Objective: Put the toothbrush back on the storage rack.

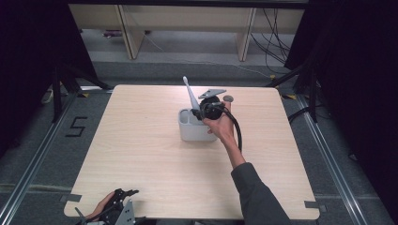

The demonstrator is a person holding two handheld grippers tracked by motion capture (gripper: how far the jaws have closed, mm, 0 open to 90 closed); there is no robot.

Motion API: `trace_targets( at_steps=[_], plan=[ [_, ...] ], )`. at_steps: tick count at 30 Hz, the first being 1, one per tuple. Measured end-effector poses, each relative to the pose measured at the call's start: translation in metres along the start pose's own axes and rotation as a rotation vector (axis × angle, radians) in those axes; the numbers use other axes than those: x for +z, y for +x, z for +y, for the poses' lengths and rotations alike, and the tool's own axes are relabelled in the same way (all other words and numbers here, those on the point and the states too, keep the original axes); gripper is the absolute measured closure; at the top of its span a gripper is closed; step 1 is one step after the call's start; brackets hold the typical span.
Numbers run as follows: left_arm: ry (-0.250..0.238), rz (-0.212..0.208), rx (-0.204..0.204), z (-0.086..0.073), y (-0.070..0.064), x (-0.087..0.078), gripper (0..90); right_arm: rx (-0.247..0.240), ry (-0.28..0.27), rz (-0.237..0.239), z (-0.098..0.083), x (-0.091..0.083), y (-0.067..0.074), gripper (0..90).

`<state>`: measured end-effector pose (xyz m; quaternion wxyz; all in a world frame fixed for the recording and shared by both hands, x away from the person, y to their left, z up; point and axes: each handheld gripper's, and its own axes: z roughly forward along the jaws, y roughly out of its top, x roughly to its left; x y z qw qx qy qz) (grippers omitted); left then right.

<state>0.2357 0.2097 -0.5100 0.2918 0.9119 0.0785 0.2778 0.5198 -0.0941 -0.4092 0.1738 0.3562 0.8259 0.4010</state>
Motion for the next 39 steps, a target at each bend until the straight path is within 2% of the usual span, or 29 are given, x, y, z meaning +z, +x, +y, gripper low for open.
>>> trace_targets(
  at_steps=[2,5,6,8,9,12,13,15,16,18,19,21,24,26,27,28,29,30,32,34,38,39],
  plan=[
    [-0.005,-0.009,0.0,0.0,0.0,0.0,16.0,-0.026,-0.01,-0.006,0.0,0.002,-0.001,66.5],
    [0.0,-0.008,0.0,0.0,0.0,0.0,16.0,-0.008,0.0,0.003,0.0,0.002,0.0,66.5],
    [0.0,-0.009,0.0,0.0,0.0,0.0,16.0,-0.016,0.009,0.011,0.0,0.002,-0.001,66.5],
    [-0.004,-0.007,0.0,0.0,0.0,0.0,16.0,-0.04,0.012,-0.004,-0.001,0.001,-0.002,66.4],
    [0.003,-0.008,0.003,0.0,0.0,0.0,16.0,-0.003,0.027,0.006,-0.002,0.002,0.001,66.4],
    [0.008,-0.007,0.004,0.0,0.0,0.0,16.0,-0.015,0.026,0.001,-0.003,0.003,-0.001,66.4],
    [0.008,-0.008,0.002,0.0,0.0,0.0,16.0,-0.035,0.026,-0.007,-0.003,0.003,-0.002,66.4],
    [0.005,-0.013,0.001,0.0,0.0,0.0,16.0,-0.009,0.033,0.001,-0.005,0.003,-0.001,66.4],
    [0.008,-0.009,0.002,0.0,0.0,0.0,16.0,-0.031,0.031,-0.006,-0.005,0.003,-0.002,66.4],
    [0.009,-0.011,0.004,0.0,0.0,0.0,16.0,-0.012,0.046,0.005,-0.007,0.004,0.0,66.4],
    [0.011,-0.008,0.007,0.0,0.0,0.0,15.9,-0.013,0.046,-0.007,-0.007,0.004,-0.002,66.3],
    [0.013,-0.007,0.007,0.0,0.0,0.001,15.9,-0.028,0.046,-0.003,-0.008,0.005,-0.003,66.3],
    [0.013,-0.007,0.007,0.0,0.0,0.001,16.0,0.003,0.053,0.0,-0.01,0.005,-0.002,66.2],
    [0.013,-0.006,0.007,0.0,0.0,0.0,16.0,0.009,0.031,-0.009,-0.011,0.007,-0.002,66.2],
    [0.011,-0.009,0.005,0.0,0.0,0.0,16.0,-0.016,0.041,-0.007,-0.01,0.006,-0.003,66.0],
    [0.011,-0.008,0.005,0.0,0.0,0.0,16.0,0.004,0.037,-0.004,-0.011,0.005,-0.002,65.8],
    [0.012,-0.009,0.006,0.0,0.0,0.001,16.0,-0.015,0.022,-0.007,-0.01,0.004,-0.005,65.3],
    [0.018,-0.018,0.008,0.0,0.0,0.0,16.0,-0.013,0.025,0.007,-0.009,0.004,-0.004,64.2],
    [0.016,-0.02,0.006,0.0,0.0,0.0,16.0,-0.016,0.027,0.002,-0.009,0.003,-0.005,63.5],
    [0.016,-0.02,0.006,0.0,0.0,0.0,15.9,0.008,0.029,-0.006,-0.009,0.001,-0.004,60.3],
    [0.014,-0.006,0.007,0.0,0.0,0.001,16.0,0.007,0.012,0.004,-0.01,0.003,-0.007,52.6],
    [0.014,-0.006,0.006,0.0,0.0,0.001,16.0,0.022,0.009,-0.004,-0.01,0.002,-0.006,50.8]
  ],
)
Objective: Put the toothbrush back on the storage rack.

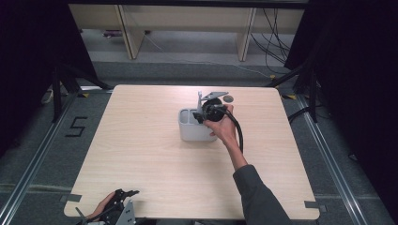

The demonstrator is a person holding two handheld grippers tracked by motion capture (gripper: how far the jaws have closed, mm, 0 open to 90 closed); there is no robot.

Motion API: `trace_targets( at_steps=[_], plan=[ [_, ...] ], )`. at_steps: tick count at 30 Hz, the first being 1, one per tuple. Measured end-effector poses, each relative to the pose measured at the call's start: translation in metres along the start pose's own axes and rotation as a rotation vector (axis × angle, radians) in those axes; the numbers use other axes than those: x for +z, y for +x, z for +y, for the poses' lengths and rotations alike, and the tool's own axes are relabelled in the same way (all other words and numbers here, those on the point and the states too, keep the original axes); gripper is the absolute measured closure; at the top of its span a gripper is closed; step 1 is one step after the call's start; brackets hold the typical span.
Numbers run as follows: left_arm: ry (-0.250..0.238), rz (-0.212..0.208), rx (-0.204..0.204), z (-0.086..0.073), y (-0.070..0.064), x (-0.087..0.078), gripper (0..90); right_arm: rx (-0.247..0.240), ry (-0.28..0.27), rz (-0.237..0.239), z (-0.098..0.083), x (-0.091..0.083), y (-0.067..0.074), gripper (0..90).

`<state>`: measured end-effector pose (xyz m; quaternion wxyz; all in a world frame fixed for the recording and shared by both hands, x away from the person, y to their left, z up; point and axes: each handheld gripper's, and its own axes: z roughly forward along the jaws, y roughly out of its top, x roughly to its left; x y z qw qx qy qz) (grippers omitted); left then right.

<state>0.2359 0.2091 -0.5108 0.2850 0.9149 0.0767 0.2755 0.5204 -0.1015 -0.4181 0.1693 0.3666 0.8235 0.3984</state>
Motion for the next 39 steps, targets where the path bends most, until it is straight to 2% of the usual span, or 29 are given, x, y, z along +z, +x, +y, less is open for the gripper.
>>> trace_targets(
  at_steps=[2,5,6,7,8,9,10,12,13,14,15,16,18,19,20,23,25,27,31,33,38,39],
  plan=[
    [-0.001,-0.002,0.0,0.0,0.0,0.0,16.0,-0.002,-0.025,-0.015,0.0,-0.001,-0.001,47.7],
    [-0.002,-0.001,-0.001,0.0,0.0,0.0,15.9,-0.003,-0.034,-0.007,-0.001,-0.003,-0.001,46.1],
    [-0.003,-0.004,-0.002,0.0,-0.001,0.0,16.0,0.02,-0.03,-0.01,0.0,-0.004,0.0,45.0],
    [0.0,-0.007,0.001,0.0,0.0,0.0,16.0,-0.021,-0.058,-0.014,0.0,-0.003,-0.002,43.8],
    [0.001,-0.004,0.001,0.0,0.0,0.0,16.0,0.012,-0.056,0.002,0.0,-0.004,0.0,42.4],
    [0.001,-0.003,0.0,0.0,0.0,0.0,16.0,-0.001,-0.057,-0.01,0.0,-0.005,-0.002,41.3],
    [0.001,-0.003,0.0,0.0,0.0,0.0,16.0,0.018,-0.057,-0.002,0.0,-0.006,0.0,40.4],
    [0.001,-0.001,0.001,0.0,0.0,0.0,16.0,0.022,-0.062,0.0,0.0,-0.008,-0.001,38.7],
    [-0.001,0.002,0.001,0.0,0.0,0.0,16.0,-0.005,-0.077,-0.009,0.001,-0.008,-0.002,37.9],
    [0.003,-0.015,0.001,0.0,0.0,0.0,16.0,0.008,-0.081,-0.006,0.0,-0.008,-0.002,37.2],
    [0.005,-0.016,0.002,0.0,0.0,-0.001,16.0,-0.01,-0.083,-0.013,0.001,-0.011,-0.004,36.5],
    [0.005,-0.016,0.002,0.0,0.0,-0.001,16.0,-0.002,-0.095,-0.012,0.001,-0.011,-0.003,35.9],
    [0.0,-0.01,0.001,0.0,0.0,0.0,16.0,0.003,-0.093,-0.009,0.001,-0.014,-0.004,35.3],
    [0.001,0.001,0.002,0.0,0.0,0.0,15.9,0.022,-0.091,-0.014,0.001,-0.016,-0.003,35.0],
    [0.001,0.001,0.001,0.0,0.0,0.0,16.0,0.001,-0.105,0.0,0.001,-0.017,-0.005,34.6],
    [-0.001,0.003,0.0,0.0,0.0,0.0,16.0,0.032,-0.117,-0.007,0.001,-0.022,-0.002,33.9],
    [-0.005,-0.006,-0.003,0.0,0.0,-0.001,15.9,0.007,-0.115,-0.009,0.002,-0.026,-0.004,33.5],
    [-0.003,-0.001,0.0,0.0,0.001,-0.001,15.9,0.018,-0.118,-0.003,0.002,-0.028,-0.003,32.7],
    [-0.002,0.001,0.0,0.0,0.0,0.0,15.9,-0.01,-0.118,-0.014,0.002,-0.034,-0.005,31.9],
    [-0.003,0.001,0.0,0.0,0.0,0.0,15.9,0.016,-0.114,-0.01,0.001,-0.036,-0.003,31.6],
    [-0.006,-0.001,-0.002,0.0,0.0,0.0,15.9,-0.018,-0.133,-0.006,0.0,-0.043,-0.003,31.1],
    [-0.006,0.0,-0.001,0.0,0.0,-0.001,15.9,0.006,-0.137,-0.014,-0.001,-0.046,-0.001,31.1]
  ],
)
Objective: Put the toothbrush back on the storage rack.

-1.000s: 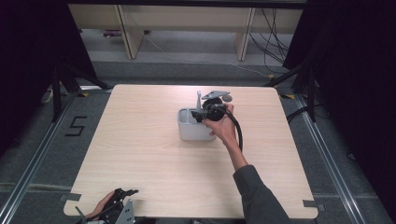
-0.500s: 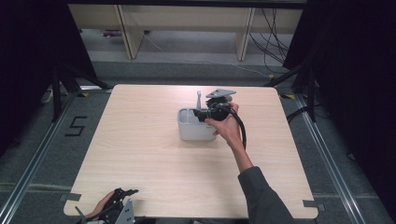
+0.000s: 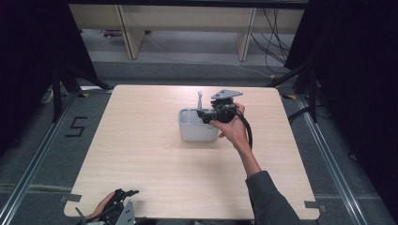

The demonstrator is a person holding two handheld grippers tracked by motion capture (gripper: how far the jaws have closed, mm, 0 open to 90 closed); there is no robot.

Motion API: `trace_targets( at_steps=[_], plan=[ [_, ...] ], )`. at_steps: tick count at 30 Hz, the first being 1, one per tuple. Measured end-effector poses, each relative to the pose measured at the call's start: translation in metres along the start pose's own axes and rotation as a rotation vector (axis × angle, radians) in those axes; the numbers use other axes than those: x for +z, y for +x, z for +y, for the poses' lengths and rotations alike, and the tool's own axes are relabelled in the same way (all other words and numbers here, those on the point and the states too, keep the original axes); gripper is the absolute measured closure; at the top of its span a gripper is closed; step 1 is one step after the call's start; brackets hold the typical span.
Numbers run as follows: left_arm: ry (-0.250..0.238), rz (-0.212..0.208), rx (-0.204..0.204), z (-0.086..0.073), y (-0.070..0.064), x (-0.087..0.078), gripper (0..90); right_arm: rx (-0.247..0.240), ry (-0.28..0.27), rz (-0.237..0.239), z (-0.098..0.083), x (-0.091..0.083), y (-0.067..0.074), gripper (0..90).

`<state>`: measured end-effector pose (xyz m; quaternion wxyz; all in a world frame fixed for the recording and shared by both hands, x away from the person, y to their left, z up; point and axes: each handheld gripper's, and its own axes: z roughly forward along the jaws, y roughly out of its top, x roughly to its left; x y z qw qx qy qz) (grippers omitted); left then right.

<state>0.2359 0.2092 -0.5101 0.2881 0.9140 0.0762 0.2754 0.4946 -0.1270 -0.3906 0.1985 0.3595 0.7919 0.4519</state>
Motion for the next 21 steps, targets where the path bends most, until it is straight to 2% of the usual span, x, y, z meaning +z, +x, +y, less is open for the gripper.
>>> trace_targets(
  at_steps=[1,2,5,8,9,10,11,15,16,17,18,19,21],
  plan=[
    [-0.002,-0.001,-0.002,0.0,0.0,0.0,15.9,-0.036,-0.007,0.007,0.0,-0.001,-0.002,31.1],
    [0.005,-0.009,0.002,0.0,0.0,-0.001,15.9,-0.002,0.002,0.008,-0.002,-0.004,0.001,31.1],
    [-0.012,-0.002,-0.002,0.0,0.0,0.0,15.9,-0.026,-0.014,0.002,-0.005,-0.008,-0.001,31.0],
    [-0.012,-0.003,-0.001,0.0,-0.001,0.0,15.9,-0.001,-0.007,0.01,-0.008,-0.013,0.001,30.4],
    [-0.013,-0.003,0.0,0.0,-0.001,0.0,15.9,-0.023,-0.01,0.004,-0.009,-0.015,-0.001,30.4],
    [-0.012,-0.005,0.0,0.0,-0.001,0.0,15.9,-0.012,-0.012,0.013,-0.01,-0.016,0.0,30.4],
    [-0.014,-0.003,-0.002,0.0,-0.001,0.0,16.0,-0.025,-0.019,0.015,-0.01,-0.016,0.0,30.4],
    [-0.016,-0.003,-0.003,0.0,-0.001,0.0,15.9,-0.002,-0.013,0.015,-0.014,-0.023,0.002,30.4],
    [-0.014,-0.007,0.0,0.0,-0.001,0.0,16.0,-0.027,-0.012,0.012,-0.014,-0.024,0.001,30.3],
    [-0.01,-0.004,0.005,0.0,-0.001,0.0,15.9,-0.01,-0.017,0.004,-0.015,-0.026,0.003,30.3],
    [-0.014,-0.003,0.003,0.0,-0.001,0.0,16.0,-0.027,-0.022,0.014,-0.016,-0.026,0.002,30.3],
    [-0.015,-0.003,0.004,0.0,-0.001,0.0,16.0,-0.007,-0.013,0.016,-0.017,-0.028,0.004,30.2],
    [-0.015,-0.002,0.004,0.0,-0.001,0.0,16.0,-0.034,-0.009,0.005,-0.017,-0.031,0.002,30.2]
  ],
)
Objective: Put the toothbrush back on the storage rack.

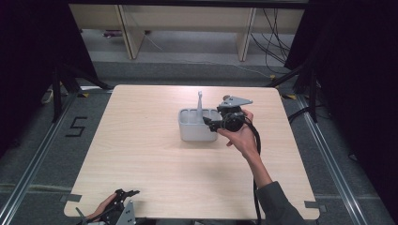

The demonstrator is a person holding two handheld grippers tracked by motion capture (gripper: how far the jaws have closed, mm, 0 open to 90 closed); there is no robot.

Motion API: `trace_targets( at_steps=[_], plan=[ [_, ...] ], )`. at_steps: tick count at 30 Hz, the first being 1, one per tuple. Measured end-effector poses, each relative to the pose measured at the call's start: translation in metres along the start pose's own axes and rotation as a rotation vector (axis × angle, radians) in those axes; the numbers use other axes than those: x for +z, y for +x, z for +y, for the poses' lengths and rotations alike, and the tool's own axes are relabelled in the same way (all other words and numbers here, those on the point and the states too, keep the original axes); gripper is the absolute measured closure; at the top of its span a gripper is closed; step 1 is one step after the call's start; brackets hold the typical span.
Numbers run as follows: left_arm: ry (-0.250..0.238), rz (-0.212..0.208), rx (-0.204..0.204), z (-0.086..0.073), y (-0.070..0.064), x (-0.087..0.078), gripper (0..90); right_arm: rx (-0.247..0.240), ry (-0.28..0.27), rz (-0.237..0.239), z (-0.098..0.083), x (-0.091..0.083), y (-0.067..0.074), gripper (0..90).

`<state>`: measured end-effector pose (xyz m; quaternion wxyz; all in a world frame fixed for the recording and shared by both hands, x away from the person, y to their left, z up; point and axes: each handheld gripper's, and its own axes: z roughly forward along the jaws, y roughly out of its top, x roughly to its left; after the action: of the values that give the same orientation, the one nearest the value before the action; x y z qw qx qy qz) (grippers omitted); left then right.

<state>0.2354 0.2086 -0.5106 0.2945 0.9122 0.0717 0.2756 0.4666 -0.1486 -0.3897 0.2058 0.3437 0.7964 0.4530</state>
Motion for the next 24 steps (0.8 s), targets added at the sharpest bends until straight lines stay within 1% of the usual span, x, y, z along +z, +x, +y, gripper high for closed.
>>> trace_targets(
  at_steps=[1,2,4,5,7,8,9,10,11,12,13,14,15,16,17,18,19,20,21,22,23,24],
  plan=[
    [0.002,-0.001,0.001,0.0,0.0,0.0,16.0,0.014,0.007,0.005,0.0,-0.001,0.001,30.2],
    [0.003,-0.002,0.0,0.0,0.0,0.0,16.0,0.004,0.001,0.006,-0.001,-0.002,0.001,30.2],
    [0.001,-0.003,-0.002,0.0,0.0,-0.001,16.0,0.019,-0.004,0.015,-0.002,-0.003,0.002,30.1],
    [0.0,-0.003,-0.001,0.0,0.0,-0.001,16.0,0.0,-0.003,0.019,-0.002,-0.004,0.002,29.8],
    [0.014,-0.006,0.003,0.001,0.001,-0.002,16.0,0.005,0.005,0.017,-0.003,-0.006,0.004,28.7],
    [0.011,-0.011,0.001,0.001,0.001,-0.002,16.0,-0.002,0.004,0.025,-0.004,-0.006,0.004,28.4],
    [0.011,-0.007,0.001,0.001,0.001,-0.002,16.0,0.017,0.011,0.014,-0.005,-0.008,0.006,28.4],
    [0.012,-0.007,0.001,0.001,0.001,-0.002,16.0,-0.014,0.007,0.014,-0.005,-0.009,0.005,28.3],
    [0.012,-0.01,0.001,0.001,0.001,-0.002,16.0,-0.003,-0.004,0.019,-0.006,-0.008,0.006,27.9],
    [0.002,-0.006,-0.002,0.0,0.001,-0.001,16.0,-0.012,0.005,0.019,-0.007,-0.01,0.006,27.6],
    [0.008,-0.007,-0.001,0.001,0.001,-0.001,16.0,-0.005,0.008,0.024,-0.008,-0.01,0.007,27.3],
    [-0.001,-0.002,-0.002,0.0,0.0,-0.001,16.0,-0.006,-0.005,0.019,-0.009,-0.011,0.007,26.5],
    [0.001,-0.002,-0.001,0.0,0.0,-0.001,16.0,-0.014,-0.001,0.03,-0.01,-0.012,0.007,25.9],
    [0.0,-0.002,-0.003,0.0,0.0,-0.001,16.0,0.003,0.001,0.031,-0.011,-0.012,0.009,25.8],
    [0.0,-0.004,-0.004,0.0,0.0,-0.001,16.0,-0.001,0.009,0.034,-0.011,-0.013,0.009,25.2],
    [-0.001,-0.003,-0.006,0.001,0.0,-0.001,15.9,-0.007,-0.001,0.026,-0.011,-0.013,0.009,24.8],
    [0.0,0.0,-0.004,0.001,0.0,-0.001,16.0,-0.002,-0.009,0.019,-0.011,-0.014,0.01,24.7],
    [0.0,0.001,-0.002,0.001,0.001,-0.002,15.9,0.001,-0.005,0.031,-0.012,-0.015,0.01,24.7],
    [0.002,-0.006,0.0,0.001,0.001,-0.002,15.9,0.003,0.003,0.03,-0.012,-0.016,0.011,24.5],
    [-0.004,-0.003,-0.001,0.001,0.001,-0.002,15.9,0.008,-0.002,0.024,-0.013,-0.015,0.012,23.9],
    [-0.002,0.0,0.001,0.001,0.0,-0.002,15.9,-0.007,0.004,0.03,-0.014,-0.016,0.012,23.1],
    [0.001,-0.006,0.005,0.001,0.001,-0.002,15.9,-0.004,0.004,0.021,-0.014,-0.016,0.014,22.9]
  ],
)
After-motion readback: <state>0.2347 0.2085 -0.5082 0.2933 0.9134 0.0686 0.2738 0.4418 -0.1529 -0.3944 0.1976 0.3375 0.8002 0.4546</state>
